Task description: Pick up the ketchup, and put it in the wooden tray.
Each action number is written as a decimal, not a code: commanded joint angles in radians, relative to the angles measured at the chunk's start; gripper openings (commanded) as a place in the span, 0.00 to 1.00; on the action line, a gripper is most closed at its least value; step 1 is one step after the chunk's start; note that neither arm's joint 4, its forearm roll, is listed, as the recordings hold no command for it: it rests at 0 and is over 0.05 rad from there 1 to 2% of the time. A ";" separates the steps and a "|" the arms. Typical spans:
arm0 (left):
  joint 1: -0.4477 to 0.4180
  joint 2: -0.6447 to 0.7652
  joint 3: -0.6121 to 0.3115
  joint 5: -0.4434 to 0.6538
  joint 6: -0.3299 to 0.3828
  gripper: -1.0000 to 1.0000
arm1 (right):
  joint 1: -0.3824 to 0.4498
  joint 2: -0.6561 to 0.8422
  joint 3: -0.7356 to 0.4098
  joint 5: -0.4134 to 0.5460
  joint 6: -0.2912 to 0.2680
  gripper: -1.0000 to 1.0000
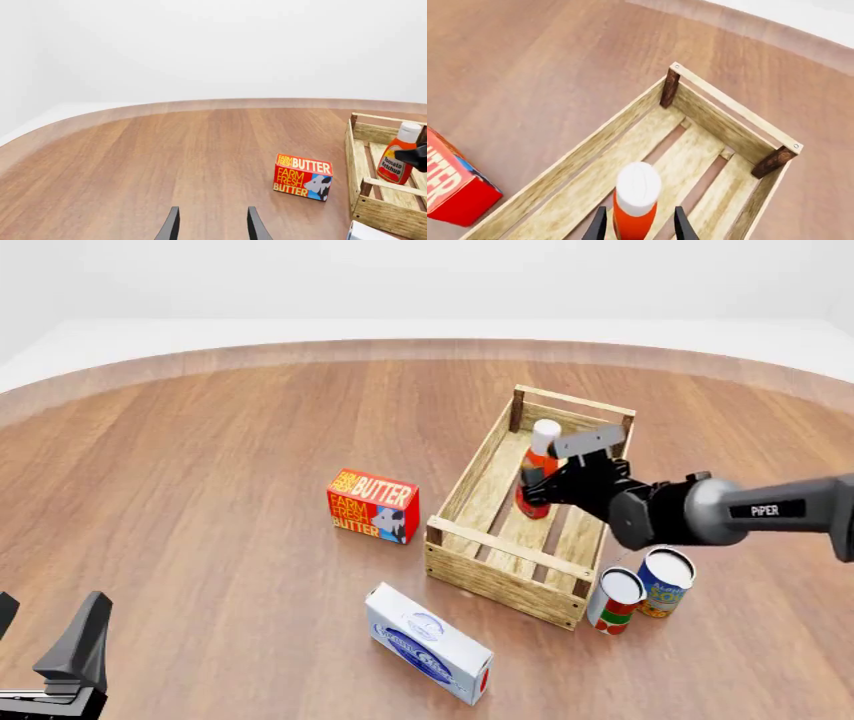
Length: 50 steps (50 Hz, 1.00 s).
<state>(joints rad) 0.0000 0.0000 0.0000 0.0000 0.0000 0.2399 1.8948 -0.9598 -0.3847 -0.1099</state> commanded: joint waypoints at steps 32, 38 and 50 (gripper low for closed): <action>0.000 0.000 0.000 0.000 0.000 1.00 | 0.055 -0.399 0.116 0.148 -0.033 1.00; 0.000 0.000 0.000 0.000 0.000 1.00 | 0.069 -0.488 0.180 0.160 -0.031 1.00; 0.000 0.000 0.000 0.000 0.000 1.00 | 0.079 -0.668 0.326 0.177 -0.010 1.00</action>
<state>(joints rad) 0.0000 0.0000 0.0000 0.0000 0.0000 0.3098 1.3685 -0.7424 -0.2242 -0.1326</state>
